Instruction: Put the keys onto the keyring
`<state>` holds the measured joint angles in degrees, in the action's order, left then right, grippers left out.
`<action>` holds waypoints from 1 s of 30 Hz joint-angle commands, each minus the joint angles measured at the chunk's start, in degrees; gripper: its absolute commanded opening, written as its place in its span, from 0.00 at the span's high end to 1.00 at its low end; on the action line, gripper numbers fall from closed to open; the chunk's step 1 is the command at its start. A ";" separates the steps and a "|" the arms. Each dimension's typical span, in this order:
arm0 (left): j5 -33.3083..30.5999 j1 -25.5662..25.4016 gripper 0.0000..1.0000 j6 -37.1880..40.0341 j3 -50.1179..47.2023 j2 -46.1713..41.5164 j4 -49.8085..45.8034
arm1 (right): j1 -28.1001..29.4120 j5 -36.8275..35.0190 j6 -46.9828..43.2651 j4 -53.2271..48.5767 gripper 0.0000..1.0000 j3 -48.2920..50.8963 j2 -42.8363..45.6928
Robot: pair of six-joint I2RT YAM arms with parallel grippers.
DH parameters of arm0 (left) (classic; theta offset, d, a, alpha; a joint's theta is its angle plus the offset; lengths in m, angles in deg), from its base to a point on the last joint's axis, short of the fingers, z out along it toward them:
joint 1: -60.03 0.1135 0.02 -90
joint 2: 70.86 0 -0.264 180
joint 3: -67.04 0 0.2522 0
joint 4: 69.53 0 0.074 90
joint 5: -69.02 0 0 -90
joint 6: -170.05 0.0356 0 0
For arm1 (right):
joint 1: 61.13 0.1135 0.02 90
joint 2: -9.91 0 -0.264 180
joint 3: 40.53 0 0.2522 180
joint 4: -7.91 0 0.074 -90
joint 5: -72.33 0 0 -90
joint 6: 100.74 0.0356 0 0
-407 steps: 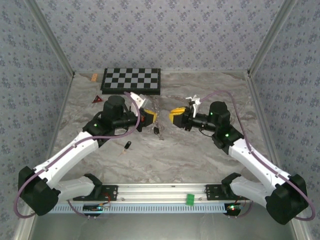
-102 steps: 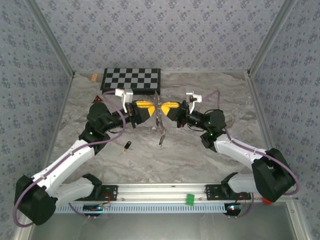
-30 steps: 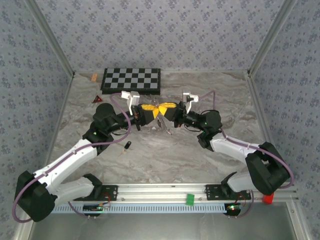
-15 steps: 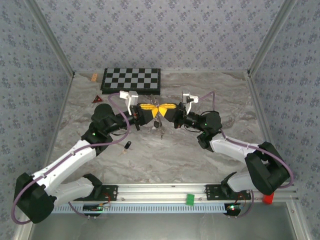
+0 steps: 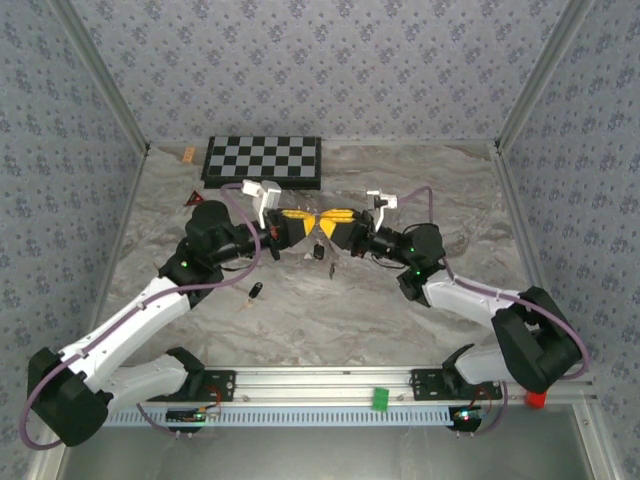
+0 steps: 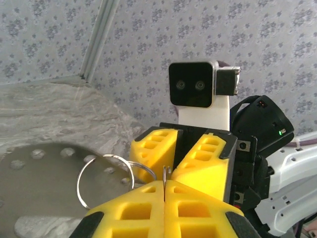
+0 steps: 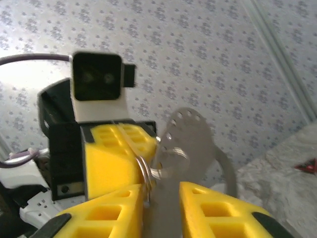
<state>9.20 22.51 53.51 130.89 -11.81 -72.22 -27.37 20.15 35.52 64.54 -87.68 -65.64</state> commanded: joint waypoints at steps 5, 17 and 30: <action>-1.55 0.53 1.00 1.61 7.18 0.59 -12.53 | -0.95 -6.32 -16.67 -28.53 0.66 -0.44 12.69; -4.47 0.83 1.00 -0.73 11.09 4.08 -19.48 | 0.67 -11.58 -28.12 -48.18 0.67 -5.74 19.64; -3.33 0.84 1.00 2.63 10.66 3.39 -20.19 | 3.87 -12.80 -31.15 -51.18 0.70 -10.89 15.36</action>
<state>4.72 22.95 54.12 140.22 -7.33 -92.81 -24.36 8.17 6.25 14.86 -95.97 -49.53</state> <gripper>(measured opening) 0.061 0.300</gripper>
